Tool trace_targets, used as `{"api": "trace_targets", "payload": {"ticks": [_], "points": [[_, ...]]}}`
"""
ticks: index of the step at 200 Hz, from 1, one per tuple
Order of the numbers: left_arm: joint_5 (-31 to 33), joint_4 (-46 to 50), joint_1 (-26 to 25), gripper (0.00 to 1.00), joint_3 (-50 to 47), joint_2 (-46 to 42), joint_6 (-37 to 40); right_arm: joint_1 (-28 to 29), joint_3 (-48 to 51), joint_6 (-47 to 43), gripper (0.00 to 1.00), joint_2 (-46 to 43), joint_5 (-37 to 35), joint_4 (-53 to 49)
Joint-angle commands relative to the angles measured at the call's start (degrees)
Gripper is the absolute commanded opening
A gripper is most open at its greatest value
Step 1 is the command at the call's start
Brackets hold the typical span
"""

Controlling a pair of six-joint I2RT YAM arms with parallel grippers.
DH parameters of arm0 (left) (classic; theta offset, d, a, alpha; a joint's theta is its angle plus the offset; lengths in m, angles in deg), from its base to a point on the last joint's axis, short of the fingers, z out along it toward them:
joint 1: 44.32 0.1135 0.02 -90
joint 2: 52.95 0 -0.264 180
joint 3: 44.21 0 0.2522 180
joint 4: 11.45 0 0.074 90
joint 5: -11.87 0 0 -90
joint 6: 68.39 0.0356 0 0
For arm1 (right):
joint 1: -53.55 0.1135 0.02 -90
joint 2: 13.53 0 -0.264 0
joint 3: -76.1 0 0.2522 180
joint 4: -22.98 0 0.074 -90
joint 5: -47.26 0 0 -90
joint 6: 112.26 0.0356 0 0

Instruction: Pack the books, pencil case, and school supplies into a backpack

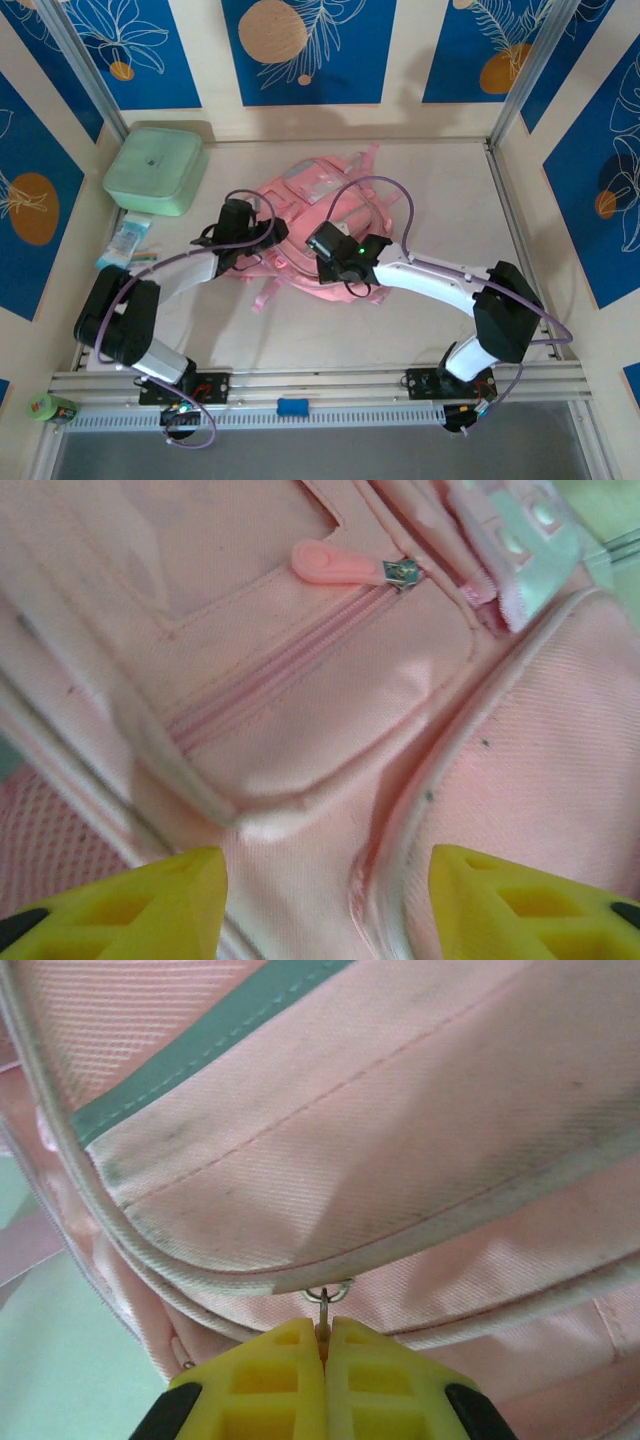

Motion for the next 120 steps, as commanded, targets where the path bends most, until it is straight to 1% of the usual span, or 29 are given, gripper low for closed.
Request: {"api": "trace_targets", "payload": {"ticks": [1, 27, 47, 69, 78, 87, 101, 120], "points": [[2.3, 2.7, -3.0, 0.56, -3.1, -6.9, -9.0, -1.5, 1.5, -3.3, 0.00, -1.7, 5.7, 3.9], [11.0, 0.2, -12.5, 0.58, -7.2, -11.7, -20.1, -2.4, 3.0, -3.4, 0.00, -2.5, 7.2, 5.0], [15.9, -1.5, -17.2, 0.59, -8.6, -12.2, -28.6, -2.5, 4.0, -3.2, 0.00, -3.0, 7.8, 5.7], [20.2, -4.7, -20.7, 0.60, -10.8, -11.7, -37.2, -2.6, 4.8, -3.0, 0.00, -3.3, 7.3, 6.1], [22.3, -5.3, -22.0, 0.60, -11.2, -11.2, -39.7, -2.7, 5.1, -3.2, 0.00, -3.3, 7.2, 6.5], [22.9, -7.0, -22.5, 0.60, -11.4, -10.1, -41.6, -2.7, 5.1, -3.3, 0.00, -3.1, 7.2, 6.8], [23.9, -9.6, -22.7, 0.60, -11.1, -8.5, -43.1, -2.6, 5.2, -3.4, 0.00, -3.1, 7.3, 7.4], [24.0, -12.4, -23.2, 0.59, -9.0, -6.4, -42.5, -2.5, 5.1, -3.4, 0.00, -2.7, 7.9, 8.1]]}}
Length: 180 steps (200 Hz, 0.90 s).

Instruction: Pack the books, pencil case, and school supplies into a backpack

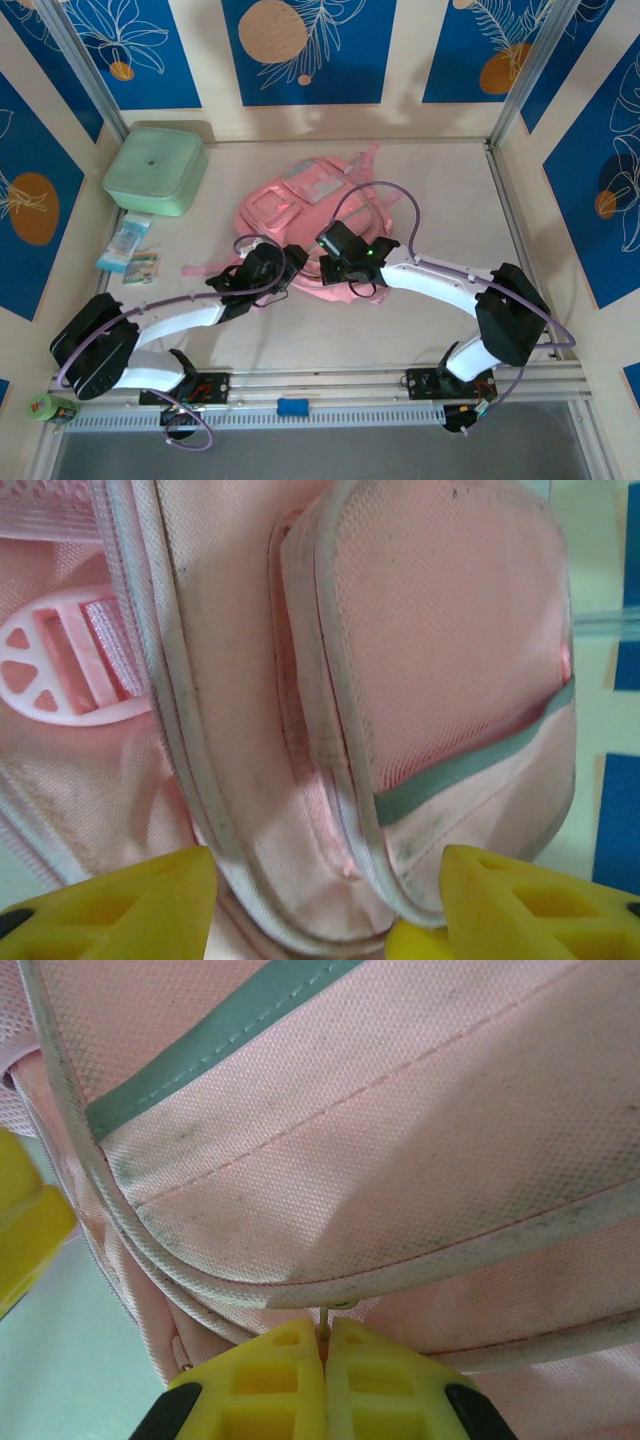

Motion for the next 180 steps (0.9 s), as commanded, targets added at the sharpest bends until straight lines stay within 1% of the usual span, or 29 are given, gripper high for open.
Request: {"api": "trace_targets", "payload": {"ticks": [1, 19, 43, 58, 72, 87, 95, 109, 126, 148, 165, 180], "points": [[3.8, -5.9, -0.8, 0.59, 1.9, 2.2, -4.4, 0.0, 0.4, -1.0, 0.00, -1.2, 1.8, 2.0], [5.6, -4.5, -2.1, 0.58, 3.3, 3.3, -5.8, 0.1, 0.0, -1.3, 0.00, -0.6, 1.6, 2.2], [6.8, -5.3, -3.3, 0.56, 4.1, 5.3, -9.1, 0.0, -0.5, -0.7, 0.00, 0.0, 0.4, 1.6], [7.5, -6.5, -3.9, 0.53, 4.2, 6.7, -11.5, 0.1, -0.7, -0.8, 0.00, 0.1, 0.8, 1.7], [8.3, -9.3, -4.3, 0.51, 4.7, 7.8, -11.0, 0.5, -0.7, -0.8, 0.00, 0.2, 0.2, 1.7], [8.6, -6.9, -4.4, 0.49, 6.8, 8.9, -11.3, 0.7, -0.8, -0.6, 0.00, 0.4, -0.3, 1.6], [9.0, -6.0, -4.4, 0.45, 7.2, 9.4, -12.3, 0.7, -0.8, -0.6, 0.00, 0.6, -0.4, 1.6], [10.7, -8.8, -4.5, 0.36, 6.7, 10.1, -11.6, 0.7, -0.9, -0.6, 0.00, 0.7, -0.7, 1.4], [12.2, -6.7, -4.4, 0.20, 7.2, 9.7, -10.6, 0.8, -1.4, -0.7, 0.00, 1.0, -1.3, 0.7], [13.6, -2.6, -4.2, 0.00, 7.2, 8.5, -9.2, 0.8, -2.6, -0.2, 0.00, 1.1, -4.3, -2.2], [14.7, -1.0, -3.7, 0.00, 5.4, 6.5, -7.4, 0.8, -3.3, -0.1, 0.00, 0.7, -6.5, -4.8], [13.3, 1.6, -2.1, 0.00, 4.1, 4.0, -4.8, 0.6, -3.3, 0.3, 0.00, 0.0, -9.1, -7.2]]}}
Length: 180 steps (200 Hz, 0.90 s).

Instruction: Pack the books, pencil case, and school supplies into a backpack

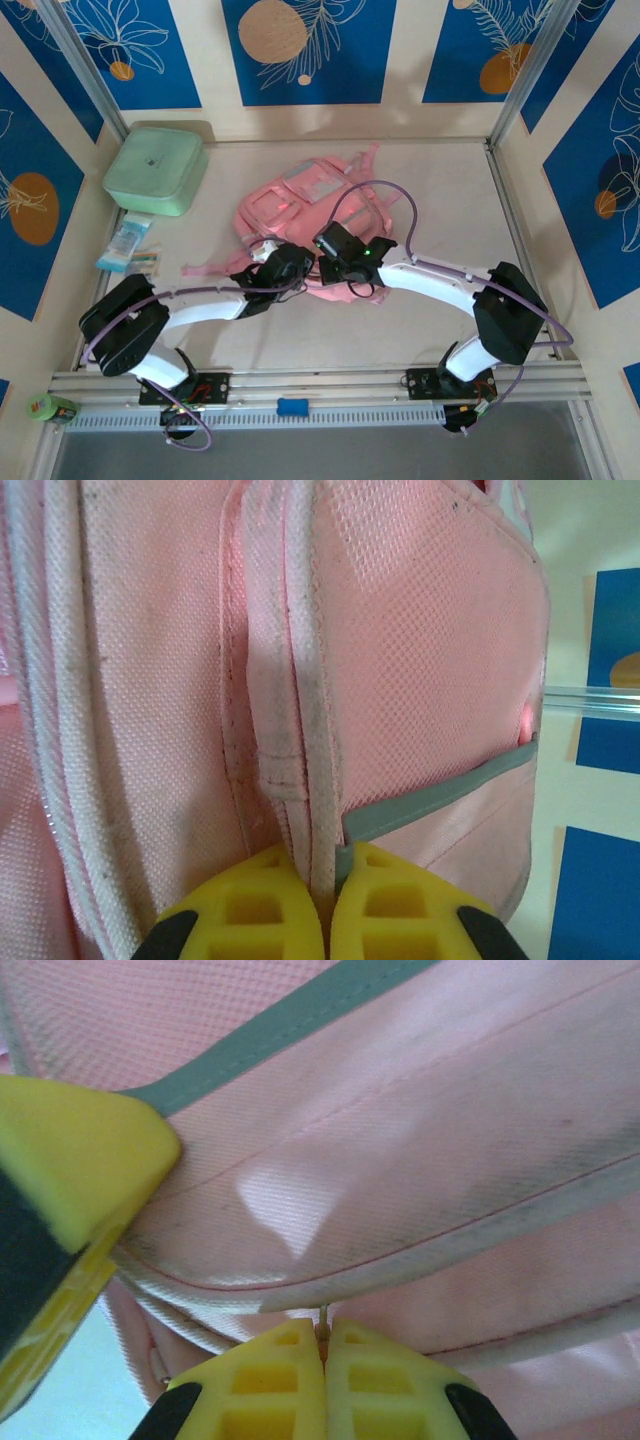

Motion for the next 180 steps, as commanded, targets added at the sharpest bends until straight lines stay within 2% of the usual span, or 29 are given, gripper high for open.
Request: {"api": "trace_targets", "payload": {"ticks": [1, 29, 45, 72, 88, 116, 127, 148, 166, 180], "points": [[3.3, 5.2, 2.2, 0.00, -1.4, -4.5, 4.4, 0.0, -1.7, 0.5, 0.00, -0.8, -5.7, -5.1], [0.6, 13.7, 5.8, 0.00, -4.1, -11.3, 10.8, -1.9, 0.5, -0.4, 0.00, -2.8, -8.2, -6.6], [-3.4, 15.5, 9.6, 0.00, -6.8, -15.6, 15.5, -4.4, 1.6, -1.7, 0.00, -3.2, -7.8, -6.4], [-15.0, 20.3, 20.5, 0.00, -7.3, -20.1, 28.0, -7.9, 1.7, -5.8, 0.00, -2.2, -8.0, -4.1], [-20.3, 24.1, 26.4, 0.00, -5.7, -21.2, 36.1, -8.0, 0.3, -7.1, 0.00, -0.9, -8.1, -4.6], [-34.3, 24.2, 37.4, 0.00, -3.5, -19.4, 47.4, -1.7, 1.4, -7.6, 0.00, -2.9, -5.9, -2.1], [-38.1, 25.2, 40.2, 0.00, -2.0, -17.5, 51.5, -0.7, 1.2, -6.2, 0.00, -2.8, -4.9, -1.5], [-43.8, 29.2, 44.3, 0.00, 2.3, -13.0, 59.2, -3.6, -0.8, -5.0, 0.00, -0.6, -4.8, -3.0], [-46.0, 31.8, 45.9, 0.00, 5.1, -10.2, 64.2, -5.9, -0.7, -8.5, 0.00, 0.3, -7.9, -1.1], [-45.1, 35.4, 46.3, 0.00, 8.1, -7.6, 68.6, -8.1, -0.5, -12.7, 0.00, 0.9, -7.7, 2.2]]}}
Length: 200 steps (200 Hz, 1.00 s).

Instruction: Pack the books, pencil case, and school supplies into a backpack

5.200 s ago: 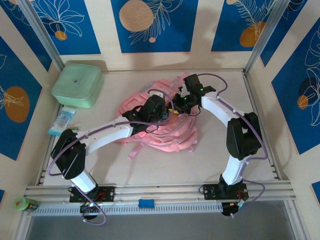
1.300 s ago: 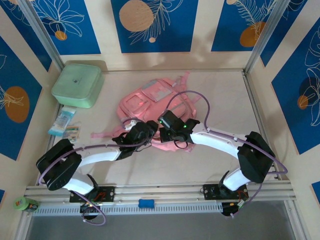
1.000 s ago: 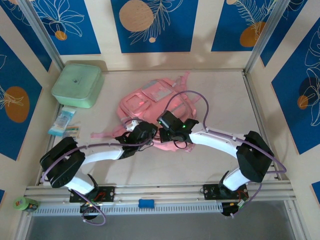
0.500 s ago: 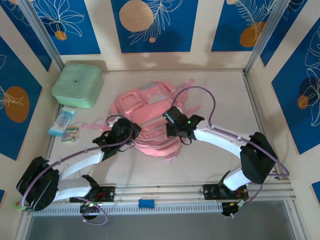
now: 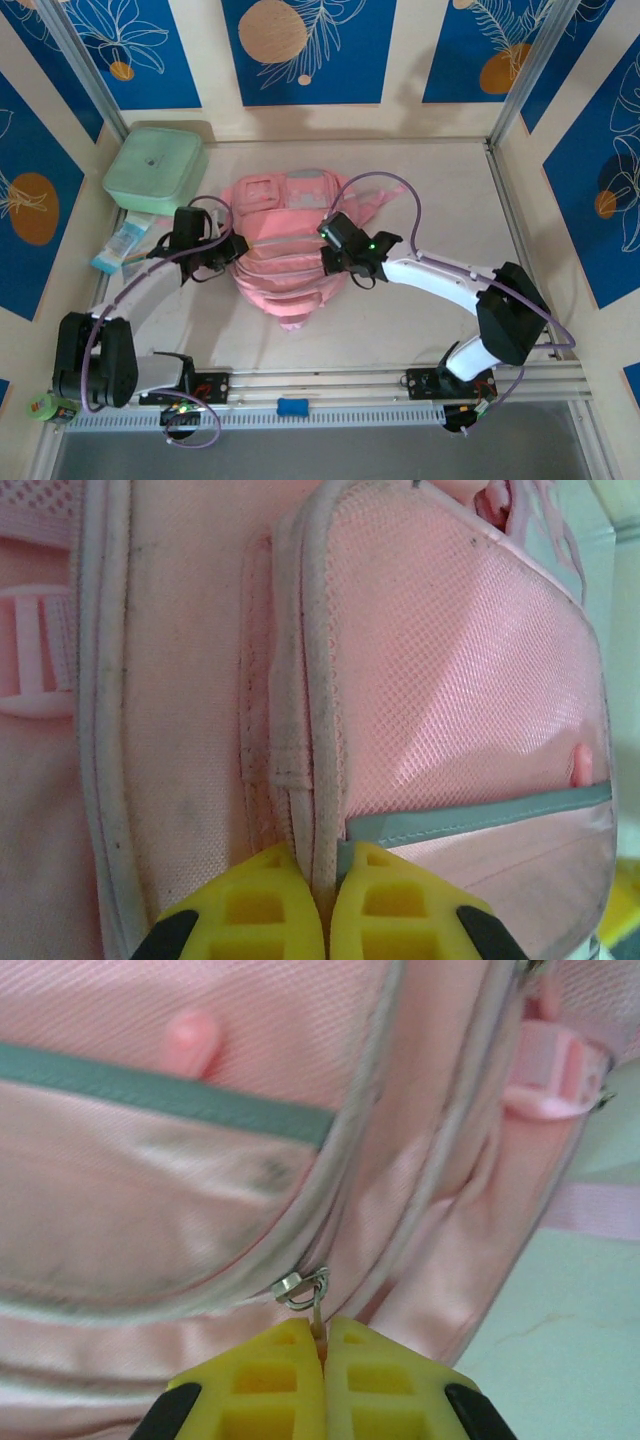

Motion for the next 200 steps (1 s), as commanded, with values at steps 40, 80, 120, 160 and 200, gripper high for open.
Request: {"api": "trace_targets", "payload": {"ticks": [40, 80, 120, 160, 200], "points": [[4.7, 12.0, 3.7, 0.00, 9.8, 7.4, 21.6, -9.5, -3.2, -13.4, 0.00, 4.0, -2.1, 3.1], [6.8, 13.4, 4.1, 0.00, 11.0, 8.4, 24.3, -11.3, -7.3, -15.8, 0.00, 8.7, -6.9, 3.1], [2.7, 11.0, 4.2, 0.00, 10.1, 8.5, 25.0, -14.2, -8.9, -20.3, 0.00, 12.0, -4.3, 6.3], [2.0, 10.6, 4.2, 0.00, 9.3, 7.0, 24.2, -13.9, -7.0, -20.0, 0.24, 6.4, 1.6, 7.1], [6.1, 8.6, 4.1, 0.61, 5.7, -1.1, 18.2, -18.2, 0.6, -11.5, 0.84, -7.8, 3.2, 5.3]]}}
